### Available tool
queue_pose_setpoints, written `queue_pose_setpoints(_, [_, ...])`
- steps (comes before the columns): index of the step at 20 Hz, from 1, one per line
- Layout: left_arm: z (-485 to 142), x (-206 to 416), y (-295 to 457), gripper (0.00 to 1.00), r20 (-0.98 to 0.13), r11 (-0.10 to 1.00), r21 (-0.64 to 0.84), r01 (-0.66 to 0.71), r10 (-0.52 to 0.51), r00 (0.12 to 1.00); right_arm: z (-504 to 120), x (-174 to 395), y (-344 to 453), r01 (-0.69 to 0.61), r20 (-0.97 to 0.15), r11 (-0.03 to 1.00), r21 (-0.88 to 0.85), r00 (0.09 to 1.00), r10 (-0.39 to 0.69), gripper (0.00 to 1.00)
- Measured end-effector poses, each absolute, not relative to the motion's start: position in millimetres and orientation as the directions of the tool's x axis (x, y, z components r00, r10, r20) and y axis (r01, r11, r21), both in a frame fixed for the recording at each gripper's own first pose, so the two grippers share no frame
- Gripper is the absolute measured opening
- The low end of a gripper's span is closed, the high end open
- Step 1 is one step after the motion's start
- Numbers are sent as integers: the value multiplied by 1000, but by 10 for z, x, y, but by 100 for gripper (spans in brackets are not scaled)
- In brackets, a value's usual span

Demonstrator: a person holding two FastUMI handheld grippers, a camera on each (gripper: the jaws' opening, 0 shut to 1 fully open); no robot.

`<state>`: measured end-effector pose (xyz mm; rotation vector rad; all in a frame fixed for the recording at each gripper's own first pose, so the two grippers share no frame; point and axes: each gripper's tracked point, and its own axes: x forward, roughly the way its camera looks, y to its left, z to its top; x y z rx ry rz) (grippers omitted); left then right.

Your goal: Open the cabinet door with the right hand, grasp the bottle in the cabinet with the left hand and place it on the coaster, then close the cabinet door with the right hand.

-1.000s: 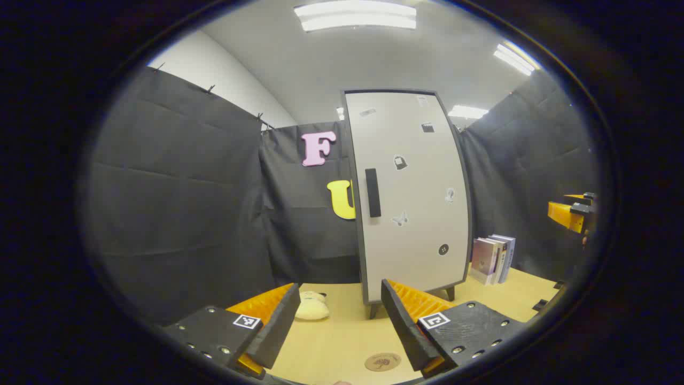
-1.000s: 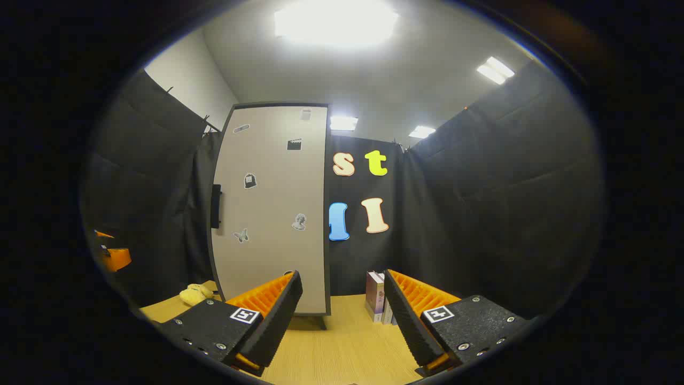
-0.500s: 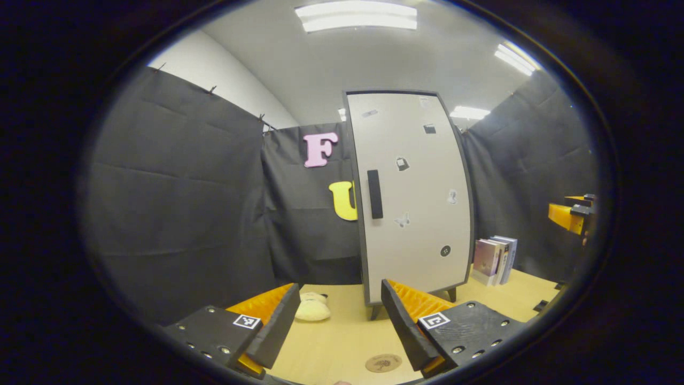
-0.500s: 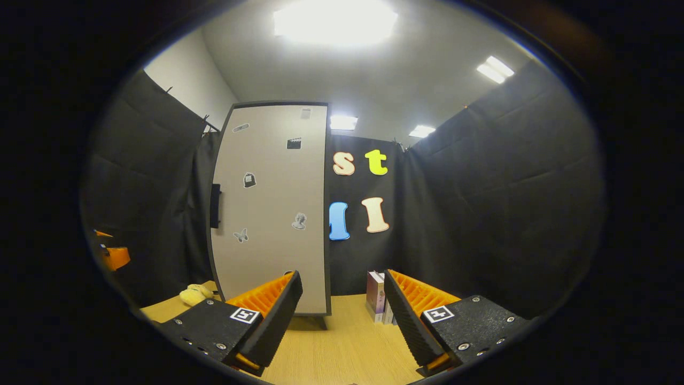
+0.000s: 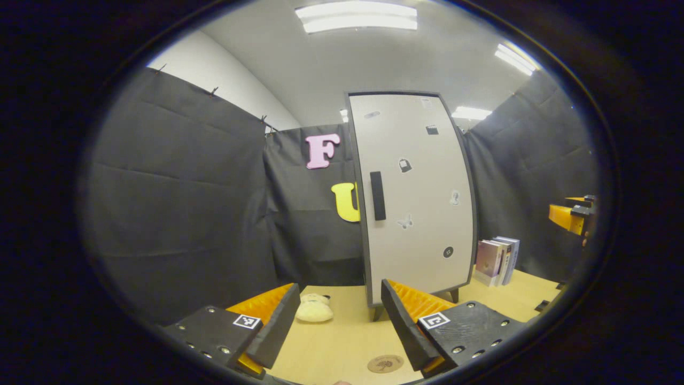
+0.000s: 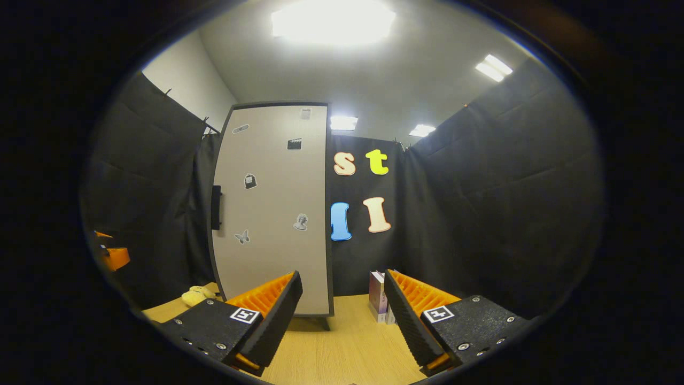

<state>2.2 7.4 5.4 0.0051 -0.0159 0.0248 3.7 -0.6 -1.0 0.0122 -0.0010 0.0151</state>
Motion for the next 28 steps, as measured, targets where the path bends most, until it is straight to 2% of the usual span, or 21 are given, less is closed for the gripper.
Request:
queue_pose_setpoints(9, [83, -58, 235, 91, 24, 998, 11, -55, 55, 998, 180, 312, 291, -82, 29, 996, 28, 996, 81, 95])
queue_pose_setpoints(15, [108, -182, 448, 91, 32, 994, 10, -107, 107, 994, 382, 571, 615, -150, 57, 988, 42, 987, 147, 95])
queue_pose_setpoints(16, [106, -209, 490, 89, 33, 993, 11, -118, 118, 993, 416, 626, 682, -163, 62, 986, 43, 985, 160, 95])
queue_pose_setpoints(17, [108, -239, 533, 91, 33, 992, 11, -128, 128, 991, 454, 675, 756, -175, 67, 983, 46, 983, 172, 95])
queue_pose_setpoints(18, [104, -278, 573, 89, 32, 990, 10, -139, 139, 990, 487, 728, 826, -189, 71, 981, 47, 980, 185, 95])
queue_pose_setpoints(23, [71, -445, 740, 91, 29, 983, 15, -184, 184, 983, 597, 917, 1217, -252, 80, 966, 57, 966, 247, 95])
queue_pose_setpoints(27, [22, -558, 871, 89, 18, 976, 11, -216, 216, 976, 646, 1042, 1535, -299, 77, 953, 56, 953, 294, 95])
queue_pose_setpoints(28, [12, -582, 905, 91, 17, 975, 7, -224, 224, 974, 666, 1088, 1622, -310, 78, 949, 58, 949, 305, 95])
